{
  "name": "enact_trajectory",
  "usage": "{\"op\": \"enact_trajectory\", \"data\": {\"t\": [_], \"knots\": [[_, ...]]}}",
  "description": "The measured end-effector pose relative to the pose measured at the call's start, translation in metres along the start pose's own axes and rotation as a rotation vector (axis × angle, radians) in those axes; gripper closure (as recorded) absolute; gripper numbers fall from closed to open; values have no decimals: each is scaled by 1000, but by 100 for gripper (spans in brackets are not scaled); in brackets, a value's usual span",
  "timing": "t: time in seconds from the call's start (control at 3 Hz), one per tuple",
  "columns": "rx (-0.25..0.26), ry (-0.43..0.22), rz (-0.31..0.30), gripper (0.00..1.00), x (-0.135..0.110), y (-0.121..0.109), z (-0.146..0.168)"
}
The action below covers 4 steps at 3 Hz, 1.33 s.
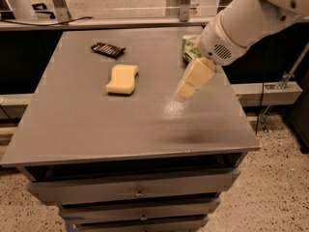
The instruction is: Pick sponge
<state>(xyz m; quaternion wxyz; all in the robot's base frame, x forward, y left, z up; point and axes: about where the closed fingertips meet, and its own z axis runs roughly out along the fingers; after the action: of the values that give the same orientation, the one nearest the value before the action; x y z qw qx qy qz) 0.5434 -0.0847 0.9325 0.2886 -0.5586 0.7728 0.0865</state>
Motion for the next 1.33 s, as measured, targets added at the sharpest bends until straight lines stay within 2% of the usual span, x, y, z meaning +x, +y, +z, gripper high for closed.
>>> {"op": "enact_trajectory", "data": {"t": [0.33, 0.67, 1.0, 1.33], "knots": [[0, 0, 0, 0, 0, 0, 0], [-18, -91, 22, 0, -18, 1, 20], [-56, -220, 66, 0, -51, 4, 60], [-104, -318, 115, 0, -83, 12, 104]]}}
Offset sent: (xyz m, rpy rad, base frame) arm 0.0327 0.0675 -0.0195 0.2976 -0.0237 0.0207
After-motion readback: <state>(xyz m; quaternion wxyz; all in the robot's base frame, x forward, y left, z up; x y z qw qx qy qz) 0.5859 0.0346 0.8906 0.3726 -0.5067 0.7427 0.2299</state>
